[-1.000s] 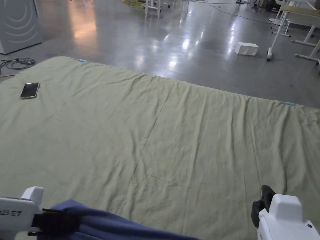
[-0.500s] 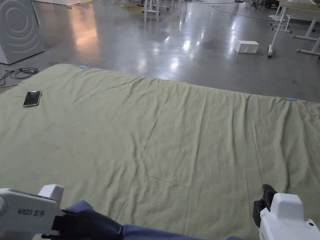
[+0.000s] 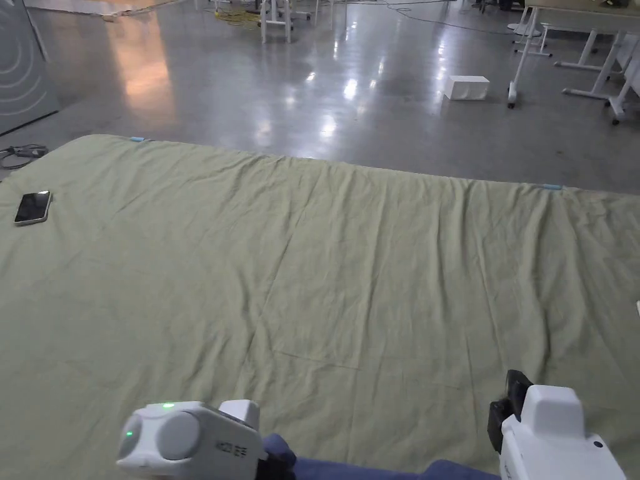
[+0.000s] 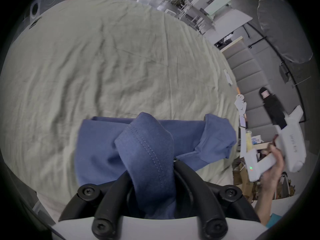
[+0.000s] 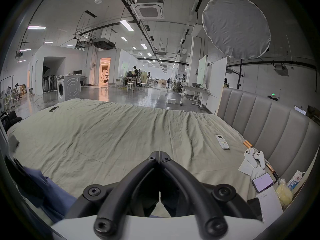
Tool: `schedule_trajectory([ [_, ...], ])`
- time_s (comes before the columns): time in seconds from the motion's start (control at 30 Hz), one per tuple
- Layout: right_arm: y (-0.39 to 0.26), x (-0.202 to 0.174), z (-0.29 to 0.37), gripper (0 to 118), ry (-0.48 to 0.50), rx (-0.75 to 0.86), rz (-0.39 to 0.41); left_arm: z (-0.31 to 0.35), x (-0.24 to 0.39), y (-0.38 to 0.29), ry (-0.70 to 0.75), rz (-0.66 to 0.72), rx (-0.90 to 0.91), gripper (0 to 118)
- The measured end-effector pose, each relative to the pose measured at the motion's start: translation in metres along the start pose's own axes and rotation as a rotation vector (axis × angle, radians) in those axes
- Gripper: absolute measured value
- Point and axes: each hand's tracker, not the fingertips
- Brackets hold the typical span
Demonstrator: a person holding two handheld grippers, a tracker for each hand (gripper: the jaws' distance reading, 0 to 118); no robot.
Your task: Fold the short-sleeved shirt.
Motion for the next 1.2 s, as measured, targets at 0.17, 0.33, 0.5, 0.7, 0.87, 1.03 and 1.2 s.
schedule_trajectory([
  [0.17, -0.003, 0.004, 0.002, 0, -0.012, -0.014, -0.003, -0.046, 0.022, -0.006, 0.129, -0.063, -0.076, 12],
  [0.33, -0.004, 0.007, 0.003, 0, -0.021, -0.021, -0.007, -0.059, 0.027, -0.007, 0.138, -0.060, -0.092, 13],
  [0.5, -0.004, 0.008, 0.002, 0, -0.020, -0.023, -0.010, -0.039, 0.025, -0.003, 0.025, -0.004, -0.065, 54],
  [0.7, -0.004, 0.007, 0.003, 0, -0.014, -0.023, -0.010, 0.009, 0.020, 0.006, -0.076, 0.008, 0.002, 55],
  [0.87, -0.005, 0.007, 0.003, 0, -0.011, -0.024, -0.010, 0.035, 0.007, 0.006, -0.063, -0.004, 0.094, 48],
  [1.03, -0.007, 0.007, 0.002, 0, -0.008, -0.033, -0.014, 0.009, -0.005, -0.002, -0.008, 0.030, 0.058, 23],
  [1.2, -0.011, 0.007, 0.002, 0, -0.009, -0.043, -0.021, -0.033, 0.004, -0.011, 0.074, -0.026, -0.017, 21],
])
